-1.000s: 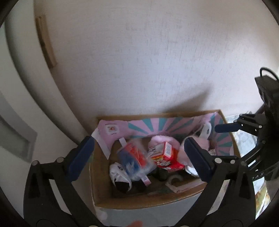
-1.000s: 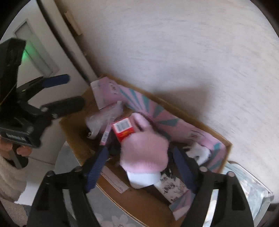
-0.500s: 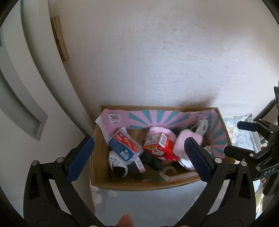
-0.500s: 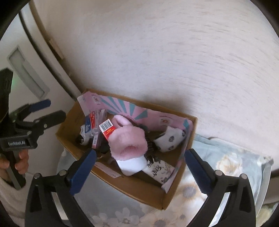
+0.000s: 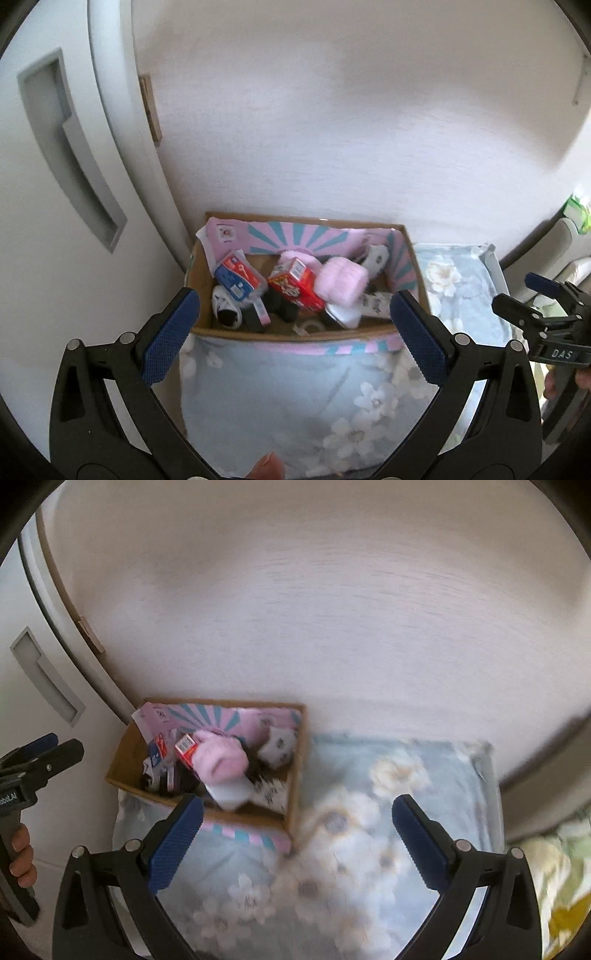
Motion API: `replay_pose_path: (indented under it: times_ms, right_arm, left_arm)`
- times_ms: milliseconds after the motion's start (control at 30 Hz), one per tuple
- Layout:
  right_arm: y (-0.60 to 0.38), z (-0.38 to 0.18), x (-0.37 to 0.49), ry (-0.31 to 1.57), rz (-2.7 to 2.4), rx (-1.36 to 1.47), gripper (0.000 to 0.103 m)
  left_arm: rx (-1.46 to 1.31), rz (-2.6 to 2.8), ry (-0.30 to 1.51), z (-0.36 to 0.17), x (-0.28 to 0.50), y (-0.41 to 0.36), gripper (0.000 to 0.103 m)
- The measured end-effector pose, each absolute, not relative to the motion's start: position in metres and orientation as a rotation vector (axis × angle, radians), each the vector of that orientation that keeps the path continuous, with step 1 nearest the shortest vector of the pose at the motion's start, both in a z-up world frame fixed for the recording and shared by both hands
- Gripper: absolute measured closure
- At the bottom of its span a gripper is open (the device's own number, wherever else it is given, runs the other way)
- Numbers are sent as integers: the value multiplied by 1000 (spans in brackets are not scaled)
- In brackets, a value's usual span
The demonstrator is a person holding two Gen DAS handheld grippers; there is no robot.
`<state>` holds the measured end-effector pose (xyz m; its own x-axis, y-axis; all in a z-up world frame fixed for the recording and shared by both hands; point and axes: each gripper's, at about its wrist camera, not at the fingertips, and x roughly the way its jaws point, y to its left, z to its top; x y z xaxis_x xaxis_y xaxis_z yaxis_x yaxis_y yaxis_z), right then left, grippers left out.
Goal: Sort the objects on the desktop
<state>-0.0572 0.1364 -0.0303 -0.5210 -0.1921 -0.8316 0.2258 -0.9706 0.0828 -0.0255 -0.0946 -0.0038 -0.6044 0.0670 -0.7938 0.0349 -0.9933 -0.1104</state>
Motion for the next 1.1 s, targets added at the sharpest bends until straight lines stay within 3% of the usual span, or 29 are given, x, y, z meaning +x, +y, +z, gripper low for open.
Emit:
replay_pose_path:
  times_ms: [233,400,1100]
  right_arm:
    - [165,4,-12,60,-2713,1365,1]
    - [174,11,6,102,-2787,1338,1]
    - [168,18,22,127,-2834,1249,1]
  left_arm:
    - [-1250,2857,-235,31,14,-71,0]
    - [-1240,2933,-177,45,30,-59,0]
    - [-1203,2971,-109,52,53,-48,0]
